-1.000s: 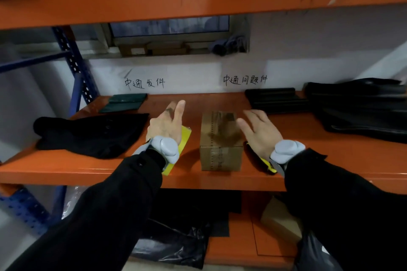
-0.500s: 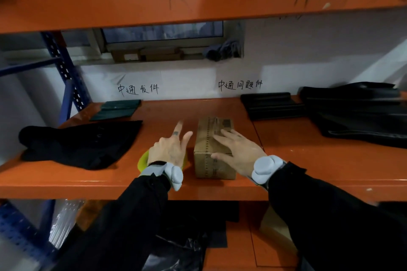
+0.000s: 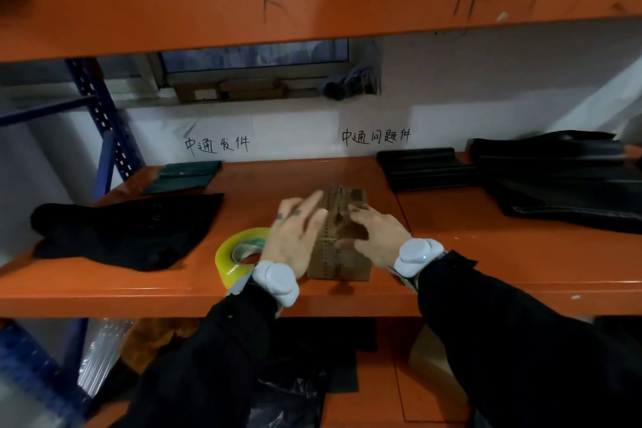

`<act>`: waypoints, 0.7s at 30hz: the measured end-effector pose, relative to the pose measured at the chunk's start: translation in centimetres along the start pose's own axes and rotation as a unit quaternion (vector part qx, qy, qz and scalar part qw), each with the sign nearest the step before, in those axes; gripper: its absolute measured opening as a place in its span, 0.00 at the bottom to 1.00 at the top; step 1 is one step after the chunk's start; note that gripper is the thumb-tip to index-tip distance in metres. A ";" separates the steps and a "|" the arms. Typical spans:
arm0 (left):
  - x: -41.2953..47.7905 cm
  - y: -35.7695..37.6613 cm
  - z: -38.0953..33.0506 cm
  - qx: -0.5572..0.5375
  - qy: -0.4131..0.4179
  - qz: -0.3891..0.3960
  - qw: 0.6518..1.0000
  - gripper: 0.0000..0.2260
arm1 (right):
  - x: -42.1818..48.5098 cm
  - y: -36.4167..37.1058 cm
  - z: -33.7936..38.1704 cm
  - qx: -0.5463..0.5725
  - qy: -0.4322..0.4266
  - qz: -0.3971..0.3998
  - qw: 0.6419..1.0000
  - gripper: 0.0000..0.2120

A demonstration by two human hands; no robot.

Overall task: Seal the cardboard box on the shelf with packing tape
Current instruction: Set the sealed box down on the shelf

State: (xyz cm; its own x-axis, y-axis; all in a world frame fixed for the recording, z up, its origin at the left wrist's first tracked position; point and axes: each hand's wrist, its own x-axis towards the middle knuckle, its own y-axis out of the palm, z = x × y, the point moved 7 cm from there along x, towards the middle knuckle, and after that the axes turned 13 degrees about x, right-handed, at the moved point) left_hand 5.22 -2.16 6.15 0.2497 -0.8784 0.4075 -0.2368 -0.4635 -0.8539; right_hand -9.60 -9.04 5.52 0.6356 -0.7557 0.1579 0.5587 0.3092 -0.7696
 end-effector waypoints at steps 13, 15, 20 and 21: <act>-1.3 1.6 0.2 -0.003 0.063 0.122 0.991 0.29 | -0.6 0.1 -0.3 -0.070 -0.024 0.066 0.995 0.37; -1.2 1.6 0.1 -0.002 0.070 0.125 0.990 0.32 | -0.7 -0.1 -0.2 -0.052 -0.027 0.048 0.997 0.37; -1.3 1.9 0.0 0.028 0.068 0.093 0.993 0.28 | -1.3 0.8 -0.6 -0.057 -0.046 -0.018 0.997 0.35; -1.4 2.2 0.1 0.038 0.067 0.090 0.993 0.29 | -1.4 1.0 -0.8 -0.054 -0.045 -0.026 0.997 0.36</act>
State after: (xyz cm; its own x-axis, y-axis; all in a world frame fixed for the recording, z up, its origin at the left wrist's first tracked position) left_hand 4.40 -1.91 3.71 0.0802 -0.9565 0.2805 -0.1934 -0.2910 -0.9370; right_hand -10.36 -8.18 4.07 0.6558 -0.7123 0.2500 0.5344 0.2042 -0.8202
